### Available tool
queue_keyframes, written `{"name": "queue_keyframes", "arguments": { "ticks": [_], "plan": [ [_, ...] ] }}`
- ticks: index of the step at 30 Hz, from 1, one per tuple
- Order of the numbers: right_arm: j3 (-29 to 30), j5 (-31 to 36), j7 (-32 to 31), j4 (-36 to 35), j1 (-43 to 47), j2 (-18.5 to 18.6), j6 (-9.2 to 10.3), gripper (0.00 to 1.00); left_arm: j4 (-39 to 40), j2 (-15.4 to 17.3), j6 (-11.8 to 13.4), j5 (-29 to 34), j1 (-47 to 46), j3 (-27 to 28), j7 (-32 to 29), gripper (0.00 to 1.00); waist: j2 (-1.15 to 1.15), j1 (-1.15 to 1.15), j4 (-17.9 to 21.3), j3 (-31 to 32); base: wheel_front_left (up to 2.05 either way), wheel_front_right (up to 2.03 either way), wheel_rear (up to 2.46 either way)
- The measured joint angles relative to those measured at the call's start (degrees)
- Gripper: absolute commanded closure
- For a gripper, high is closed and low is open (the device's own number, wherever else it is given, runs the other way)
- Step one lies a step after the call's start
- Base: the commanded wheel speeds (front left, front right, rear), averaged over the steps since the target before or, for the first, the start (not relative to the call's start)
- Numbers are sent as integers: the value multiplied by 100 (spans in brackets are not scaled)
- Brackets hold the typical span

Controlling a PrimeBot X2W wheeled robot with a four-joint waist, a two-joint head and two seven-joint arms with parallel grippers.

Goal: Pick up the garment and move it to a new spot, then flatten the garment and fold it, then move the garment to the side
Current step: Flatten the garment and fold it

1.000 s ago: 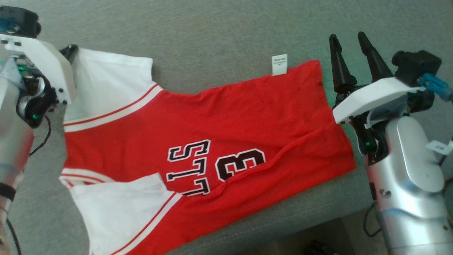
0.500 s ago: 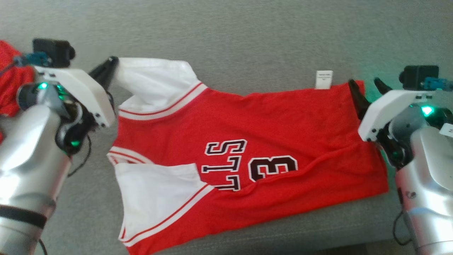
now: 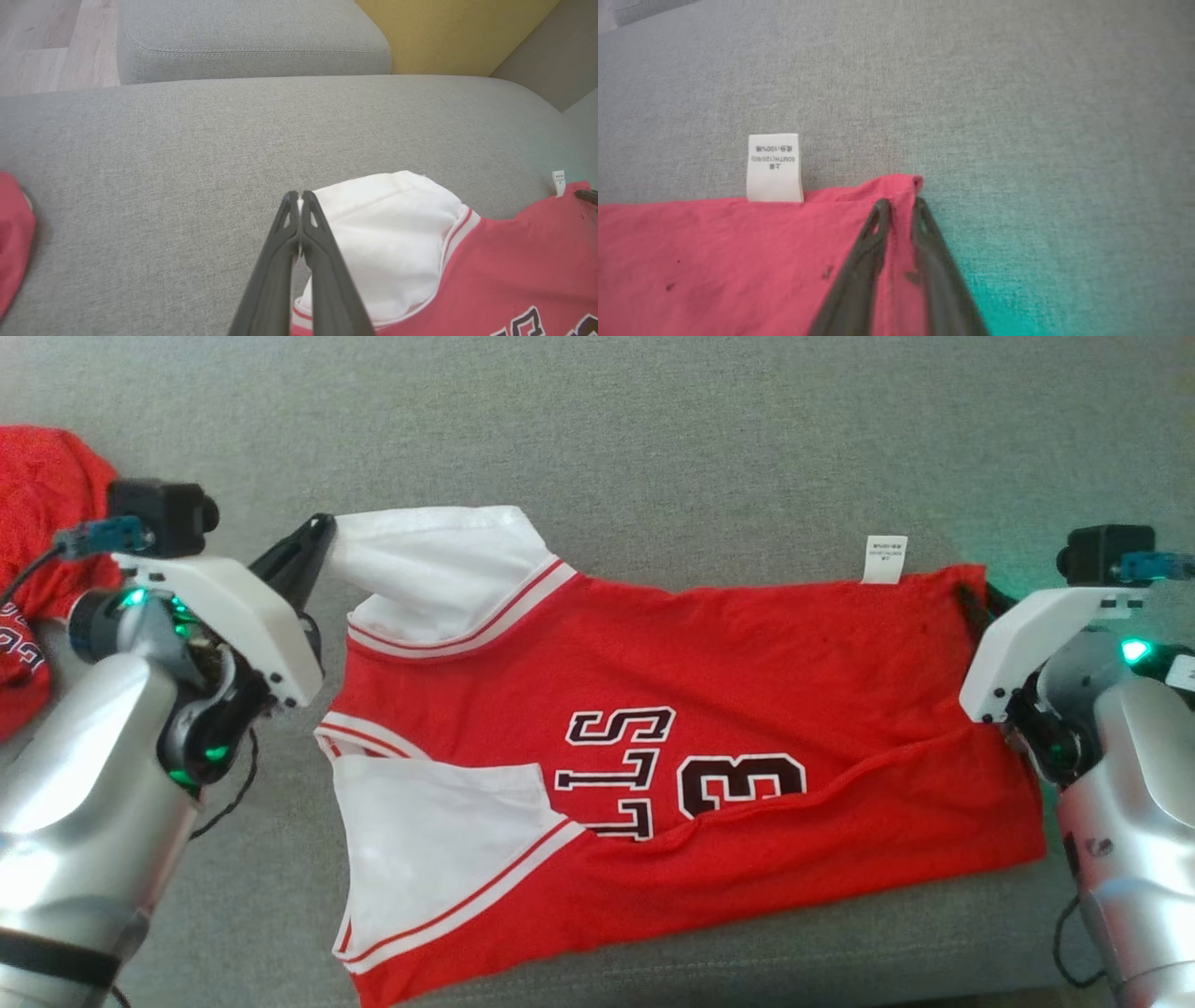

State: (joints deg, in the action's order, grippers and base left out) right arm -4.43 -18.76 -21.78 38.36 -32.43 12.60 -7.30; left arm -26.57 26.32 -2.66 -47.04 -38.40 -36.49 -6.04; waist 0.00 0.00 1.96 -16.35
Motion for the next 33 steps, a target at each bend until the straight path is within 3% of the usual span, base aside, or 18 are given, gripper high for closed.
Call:
{"name": "queue_keyframes", "arguments": {
  "ticks": [13, 20, 24, 33],
  "plan": [
    [24, 218, 1035, 330, -538, 135, 0, 100, 189, 103, 368, -49, -24, 230, 192, 100, 0, 0, -9, -134, 0, 0, 0],
    [222, 497, 1622, 639, -1150, 176, 0, 100, -258, -48, 469, 183, -791, 333, 564, 100, 0, 0, -52, -325, 0, 0, 0],
    [345, 641, 1928, 904, -1554, 155, 0, 100, -695, -196, 459, 269, -1222, 383, 860, 100, 0, 0, -58, -400, 0, 0, 0],
    [-75, 453, 2264, 1288, -1582, 91, 0, 100, -1071, -294, 5, 474, -1088, 26, 1039, 100, 0, 0, -82, -274, 0, 0, 0]
  ]
}}
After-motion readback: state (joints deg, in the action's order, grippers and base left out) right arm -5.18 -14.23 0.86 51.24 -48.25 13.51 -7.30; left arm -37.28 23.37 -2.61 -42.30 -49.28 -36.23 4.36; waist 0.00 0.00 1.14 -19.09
